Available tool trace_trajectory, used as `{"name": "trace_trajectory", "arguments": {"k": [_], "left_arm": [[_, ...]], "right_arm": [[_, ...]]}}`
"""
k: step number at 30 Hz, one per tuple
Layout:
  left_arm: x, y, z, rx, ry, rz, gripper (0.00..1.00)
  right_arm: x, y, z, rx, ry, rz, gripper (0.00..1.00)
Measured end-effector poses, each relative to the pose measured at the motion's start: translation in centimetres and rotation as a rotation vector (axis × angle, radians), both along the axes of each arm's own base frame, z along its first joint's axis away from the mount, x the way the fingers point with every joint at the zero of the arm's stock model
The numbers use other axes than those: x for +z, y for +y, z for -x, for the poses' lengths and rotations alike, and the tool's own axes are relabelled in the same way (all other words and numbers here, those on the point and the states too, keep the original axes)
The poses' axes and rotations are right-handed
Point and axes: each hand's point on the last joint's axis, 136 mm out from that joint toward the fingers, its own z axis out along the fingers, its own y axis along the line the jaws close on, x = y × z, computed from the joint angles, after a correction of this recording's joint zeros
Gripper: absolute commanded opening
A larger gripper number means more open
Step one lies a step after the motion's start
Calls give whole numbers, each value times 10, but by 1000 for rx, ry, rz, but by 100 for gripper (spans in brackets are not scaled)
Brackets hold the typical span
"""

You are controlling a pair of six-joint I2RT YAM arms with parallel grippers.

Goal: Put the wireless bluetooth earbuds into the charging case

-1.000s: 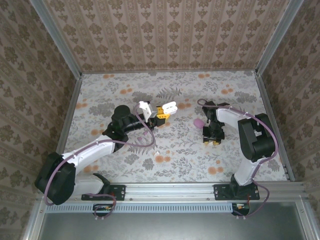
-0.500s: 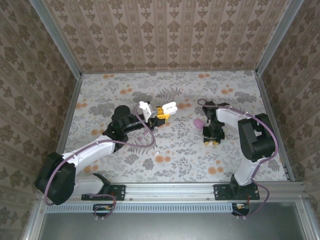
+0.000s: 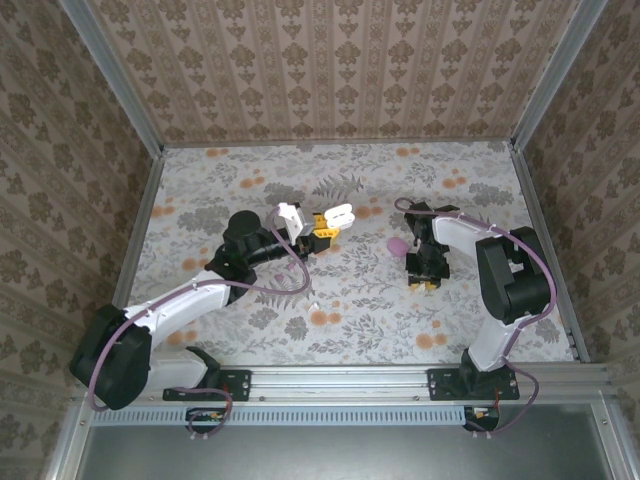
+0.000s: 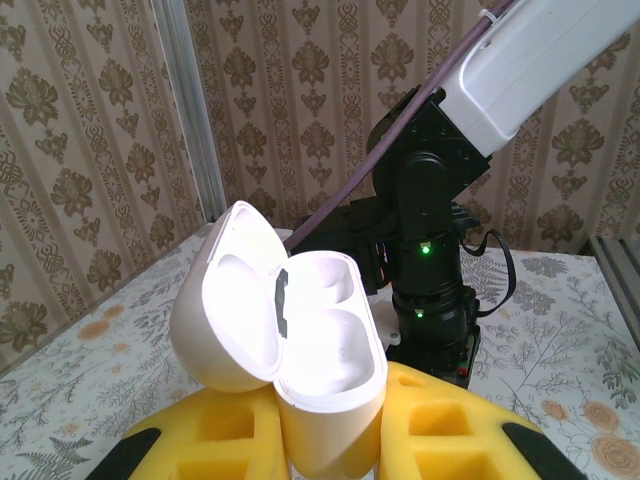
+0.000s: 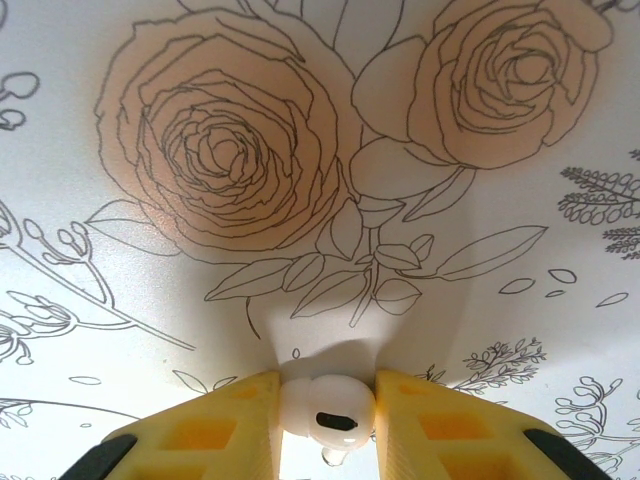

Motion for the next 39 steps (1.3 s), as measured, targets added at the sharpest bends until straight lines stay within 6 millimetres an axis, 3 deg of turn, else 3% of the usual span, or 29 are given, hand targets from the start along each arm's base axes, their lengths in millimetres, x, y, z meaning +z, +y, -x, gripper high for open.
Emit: {"name": "trace_trajectory", "arguments": {"k": [11,19,28,39], "left_arm": [[0,0,0,0,1,-1,2],[-4,-1,-1,-1,10,-7,3],[-26,-7,-7,-3,60,-43,3],[-48,-21,-11,-22,135,-83,3]], "right_arm": [[6,-2,-12,19,-67,11,27],[39,0,-25,31,-203,-1,27],[100,20,-49,89,-375,-24,28],[203,65,-74,235,-655,-80,29]]}}
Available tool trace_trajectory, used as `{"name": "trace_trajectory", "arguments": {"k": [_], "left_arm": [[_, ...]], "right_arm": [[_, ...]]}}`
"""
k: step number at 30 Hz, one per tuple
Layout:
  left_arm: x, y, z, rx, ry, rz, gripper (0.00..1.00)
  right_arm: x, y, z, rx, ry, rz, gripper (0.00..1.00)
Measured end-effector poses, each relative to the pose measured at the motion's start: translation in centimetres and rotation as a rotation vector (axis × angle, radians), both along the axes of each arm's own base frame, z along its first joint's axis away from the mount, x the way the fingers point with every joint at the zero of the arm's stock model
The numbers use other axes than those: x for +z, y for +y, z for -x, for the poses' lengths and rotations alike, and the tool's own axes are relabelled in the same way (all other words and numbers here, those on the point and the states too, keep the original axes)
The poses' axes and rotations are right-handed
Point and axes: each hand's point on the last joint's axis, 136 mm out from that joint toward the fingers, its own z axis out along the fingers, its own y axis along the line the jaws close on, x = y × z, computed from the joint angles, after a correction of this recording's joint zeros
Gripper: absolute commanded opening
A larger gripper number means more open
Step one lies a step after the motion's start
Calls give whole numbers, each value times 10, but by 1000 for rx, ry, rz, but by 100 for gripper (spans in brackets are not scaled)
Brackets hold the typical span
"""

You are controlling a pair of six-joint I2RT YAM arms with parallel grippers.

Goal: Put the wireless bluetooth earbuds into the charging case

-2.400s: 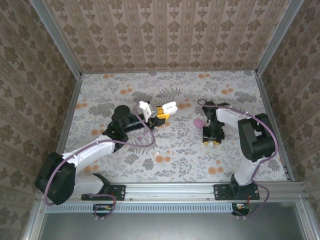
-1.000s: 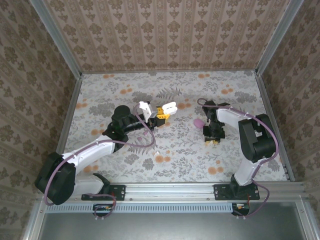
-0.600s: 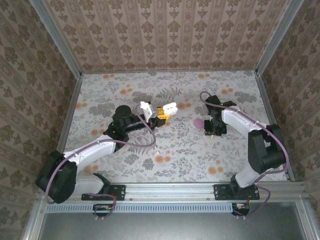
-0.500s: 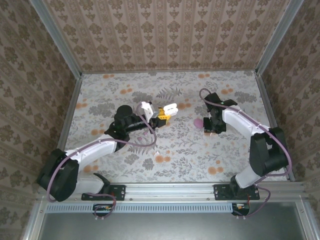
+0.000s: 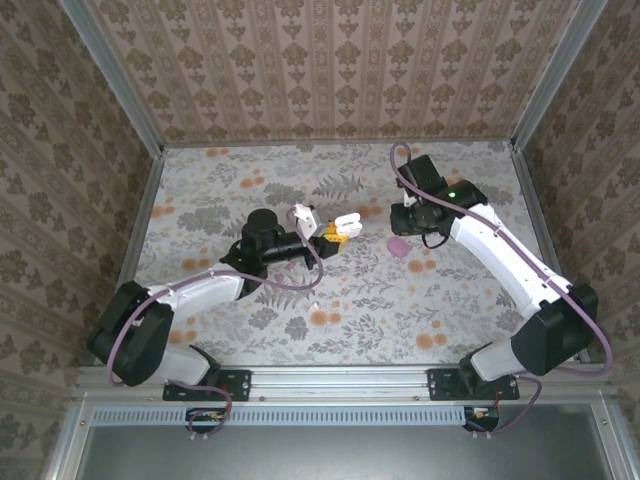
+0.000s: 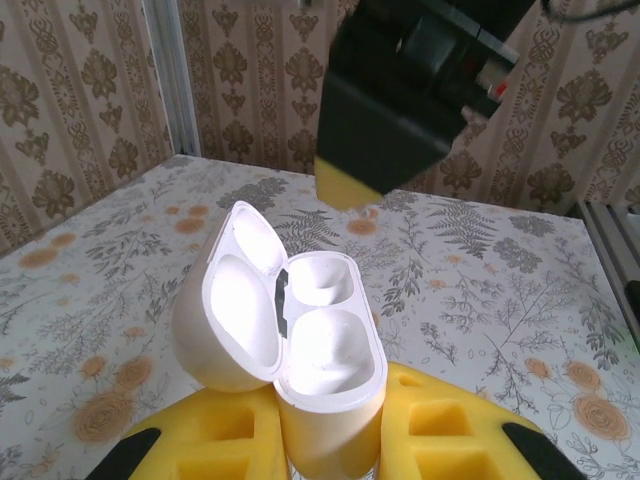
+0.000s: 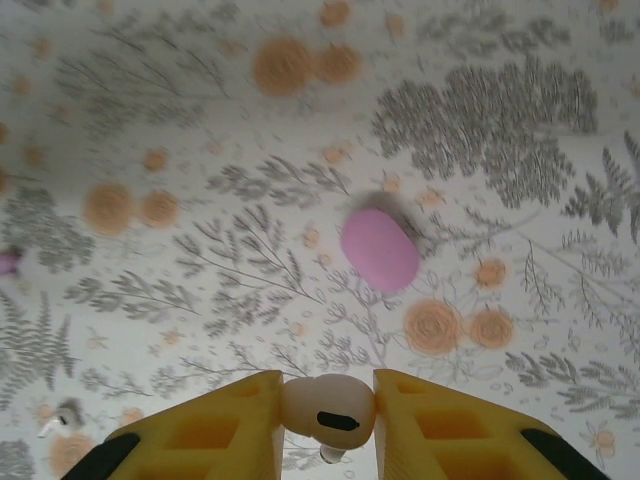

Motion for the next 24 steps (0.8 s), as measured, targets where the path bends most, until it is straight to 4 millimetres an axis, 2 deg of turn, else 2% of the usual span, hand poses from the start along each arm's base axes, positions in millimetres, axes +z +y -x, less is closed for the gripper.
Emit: {"name": "trace_trajectory", "arguments": {"k": [4,14,17,24], "left_arm": [[2,-4,-1,-3,17,-1,3],[2,-8,-8,23,69,7,3],[5,-8,-9,31,78,16,3],[10,-10,-9,30,83,29,3]], "right_arm": [[26,12,-1,44,-74,-7,29],[81,44,12,161,-279,-69,29],[87,53,12,188,-312,-80,28],[86,69,11,227,-333,-85,29]]}}
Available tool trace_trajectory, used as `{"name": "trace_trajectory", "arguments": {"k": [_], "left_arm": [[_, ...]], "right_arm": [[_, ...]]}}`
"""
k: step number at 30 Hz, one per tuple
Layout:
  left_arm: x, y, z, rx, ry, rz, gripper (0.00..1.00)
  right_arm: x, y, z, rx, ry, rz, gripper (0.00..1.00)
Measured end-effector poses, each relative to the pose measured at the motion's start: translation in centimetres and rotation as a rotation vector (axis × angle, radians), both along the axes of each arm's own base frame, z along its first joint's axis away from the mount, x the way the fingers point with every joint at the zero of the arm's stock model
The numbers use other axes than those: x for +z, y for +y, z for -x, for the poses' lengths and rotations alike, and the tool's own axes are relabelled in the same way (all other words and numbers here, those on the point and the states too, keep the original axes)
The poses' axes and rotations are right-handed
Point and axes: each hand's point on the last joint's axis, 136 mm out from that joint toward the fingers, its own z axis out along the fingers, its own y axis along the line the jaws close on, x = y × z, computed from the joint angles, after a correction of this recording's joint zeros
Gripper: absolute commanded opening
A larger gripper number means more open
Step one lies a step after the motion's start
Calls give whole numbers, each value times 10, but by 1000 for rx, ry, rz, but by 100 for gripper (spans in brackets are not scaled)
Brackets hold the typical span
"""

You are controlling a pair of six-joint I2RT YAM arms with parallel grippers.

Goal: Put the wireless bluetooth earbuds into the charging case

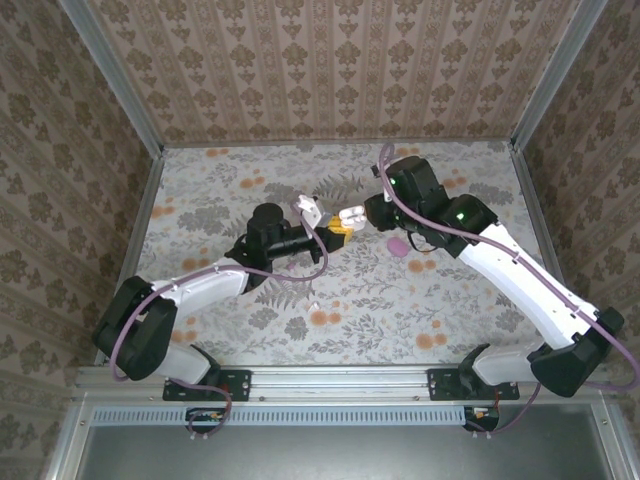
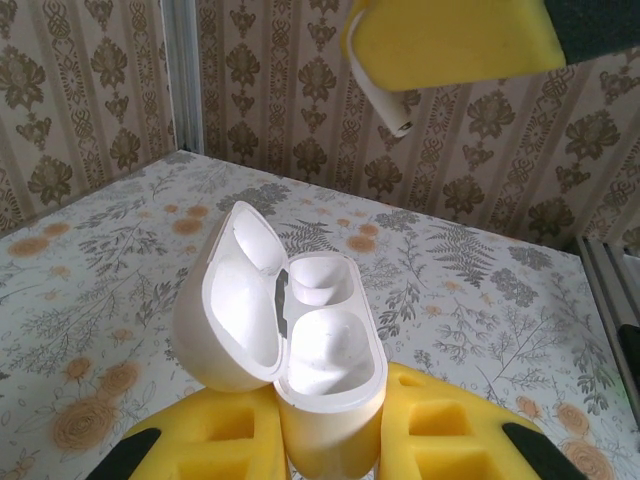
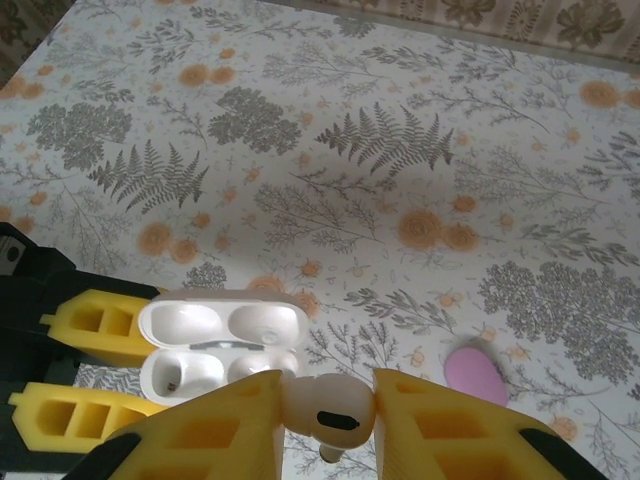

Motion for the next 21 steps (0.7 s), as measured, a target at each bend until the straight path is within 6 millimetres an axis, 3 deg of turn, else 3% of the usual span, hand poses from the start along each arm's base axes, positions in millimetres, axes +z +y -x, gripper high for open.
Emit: {"name": "trace_trajectory", "arguments": {"k": [7,21], "left_arm": [[1,0,0,1,1,3,3],[4,-1,-1,0,-1,9,3]], "right_arm": [[-4,15,-3,40,-12,12,29],[-20,19,-3,61,-5,34,29]]}}
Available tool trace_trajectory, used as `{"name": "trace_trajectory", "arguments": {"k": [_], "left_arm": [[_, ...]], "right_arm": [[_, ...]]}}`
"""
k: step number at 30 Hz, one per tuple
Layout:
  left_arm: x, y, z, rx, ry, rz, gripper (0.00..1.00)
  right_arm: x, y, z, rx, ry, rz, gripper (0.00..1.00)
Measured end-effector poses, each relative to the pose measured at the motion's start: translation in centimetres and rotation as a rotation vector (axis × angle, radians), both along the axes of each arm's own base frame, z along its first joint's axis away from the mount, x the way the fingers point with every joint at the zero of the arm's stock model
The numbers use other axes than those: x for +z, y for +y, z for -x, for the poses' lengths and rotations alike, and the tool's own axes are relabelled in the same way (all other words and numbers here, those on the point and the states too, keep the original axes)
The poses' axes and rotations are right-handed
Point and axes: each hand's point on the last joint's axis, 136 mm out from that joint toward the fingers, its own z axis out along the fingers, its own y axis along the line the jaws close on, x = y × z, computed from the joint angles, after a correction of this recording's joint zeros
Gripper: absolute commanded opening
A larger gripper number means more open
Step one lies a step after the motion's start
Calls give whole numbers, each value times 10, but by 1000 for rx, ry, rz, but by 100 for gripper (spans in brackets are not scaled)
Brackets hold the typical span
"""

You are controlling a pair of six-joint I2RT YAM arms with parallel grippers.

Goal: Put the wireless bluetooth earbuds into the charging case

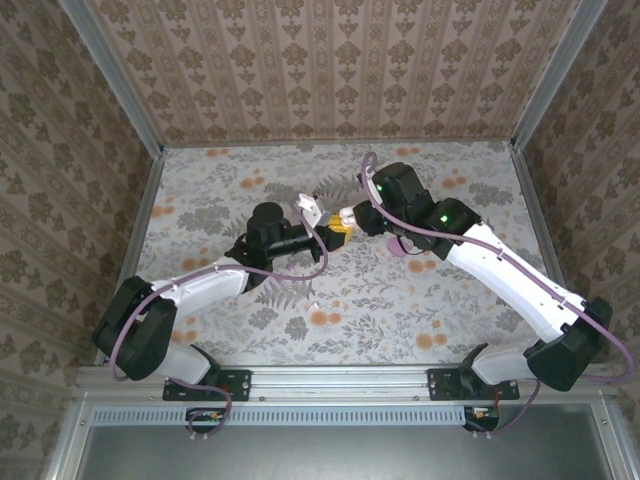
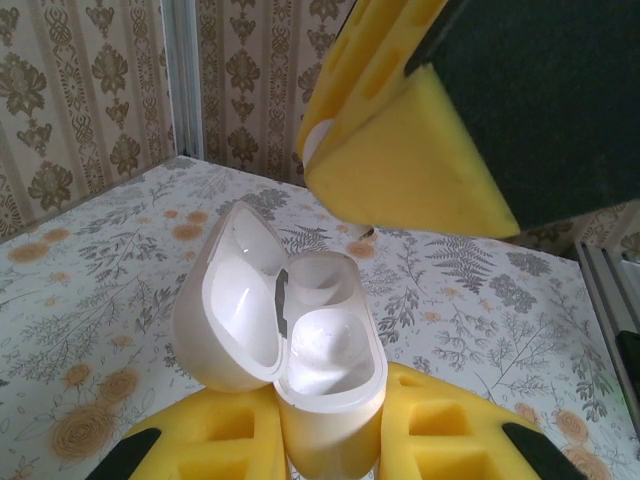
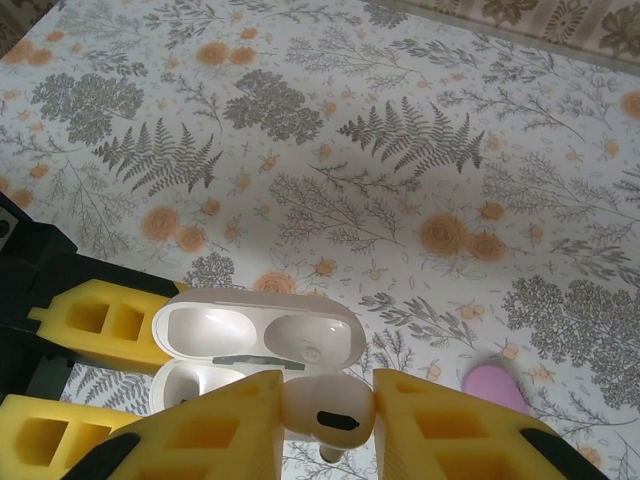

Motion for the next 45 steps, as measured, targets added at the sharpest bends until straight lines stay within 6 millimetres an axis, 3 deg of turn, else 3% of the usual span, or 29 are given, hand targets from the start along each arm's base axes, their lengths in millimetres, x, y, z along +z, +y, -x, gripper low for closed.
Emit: {"name": "trace_trajectory", "arguments": {"k": [28,45], "left_arm": [[-1,-1,0,6,21,4,3],[4,-1,0,7,5,18,3]], "right_arm": [[-22,5,-5,16,-8,29,30],[-16,2,-1,30,-28,39,32]]}}
